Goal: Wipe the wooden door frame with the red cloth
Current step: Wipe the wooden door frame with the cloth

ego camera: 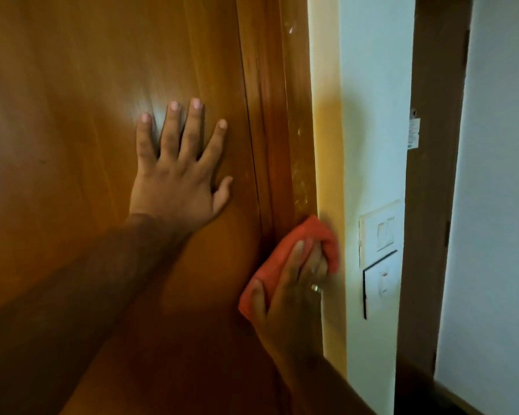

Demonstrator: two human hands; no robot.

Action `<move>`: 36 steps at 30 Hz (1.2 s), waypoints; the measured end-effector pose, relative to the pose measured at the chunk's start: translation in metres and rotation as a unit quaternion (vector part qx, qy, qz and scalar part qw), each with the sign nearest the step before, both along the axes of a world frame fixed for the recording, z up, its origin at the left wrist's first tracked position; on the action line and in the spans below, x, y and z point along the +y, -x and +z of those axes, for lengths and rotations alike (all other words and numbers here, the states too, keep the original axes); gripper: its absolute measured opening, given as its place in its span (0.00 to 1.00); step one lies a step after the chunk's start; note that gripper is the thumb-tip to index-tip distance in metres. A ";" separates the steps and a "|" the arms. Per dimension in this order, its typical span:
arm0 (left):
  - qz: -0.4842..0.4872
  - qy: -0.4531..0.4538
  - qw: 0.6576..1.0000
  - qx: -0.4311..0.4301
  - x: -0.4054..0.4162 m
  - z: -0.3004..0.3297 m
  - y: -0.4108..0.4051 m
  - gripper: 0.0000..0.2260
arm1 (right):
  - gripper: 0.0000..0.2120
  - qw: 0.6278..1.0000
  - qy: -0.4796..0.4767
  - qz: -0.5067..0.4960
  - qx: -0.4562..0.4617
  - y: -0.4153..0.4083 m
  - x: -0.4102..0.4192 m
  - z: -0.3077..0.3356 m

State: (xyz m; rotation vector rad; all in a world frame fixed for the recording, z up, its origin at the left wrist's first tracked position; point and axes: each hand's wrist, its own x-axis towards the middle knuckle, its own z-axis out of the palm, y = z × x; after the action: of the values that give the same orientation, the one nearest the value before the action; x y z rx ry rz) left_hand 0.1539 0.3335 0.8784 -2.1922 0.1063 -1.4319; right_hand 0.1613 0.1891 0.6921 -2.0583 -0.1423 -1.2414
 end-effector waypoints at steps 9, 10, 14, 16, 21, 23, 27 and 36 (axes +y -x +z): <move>0.005 -0.018 0.999 -0.039 0.003 -0.002 -0.006 0.36 | 0.39 0.990 0.091 -0.017 -0.111 -0.026 -0.016 0.150; 0.005 -0.019 0.999 -0.039 0.003 -0.002 -0.006 0.36 | 0.38 0.988 0.103 -0.017 -0.110 -0.025 -0.019 0.142; 0.008 -0.023 0.999 -0.047 0.003 -0.003 -0.006 0.36 | 0.35 0.989 0.140 -0.017 -0.046 -0.006 -0.035 0.046; 0.007 -0.024 0.999 -0.046 0.002 -0.003 -0.005 0.36 | 0.32 0.985 0.170 -0.001 -0.003 0.009 -0.041 0.001; 0.015 -0.012 0.999 -0.028 -0.001 -0.001 0.000 0.35 | 0.45 0.988 0.151 0.025 0.010 0.007 -0.038 0.043; 0.013 -0.009 1.000 -0.013 -0.001 0.003 0.006 0.35 | 0.44 0.989 0.139 0.026 -0.043 -0.001 -0.035 0.103; 0.002 0.009 0.999 -0.035 0.009 0.031 0.020 0.34 | 0.39 0.977 0.171 -0.022 -0.128 -0.021 -0.037 0.224; 0.029 0.048 0.993 -0.102 0.049 0.166 0.046 0.35 | 0.39 0.978 0.166 -0.030 -0.123 -0.025 -0.033 0.228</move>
State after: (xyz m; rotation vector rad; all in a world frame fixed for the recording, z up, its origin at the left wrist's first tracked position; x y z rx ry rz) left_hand 0.1083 0.3826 1.0441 -2.0922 -0.0987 -1.6489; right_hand 0.1861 0.1565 0.9202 -2.1894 -0.4308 -1.5971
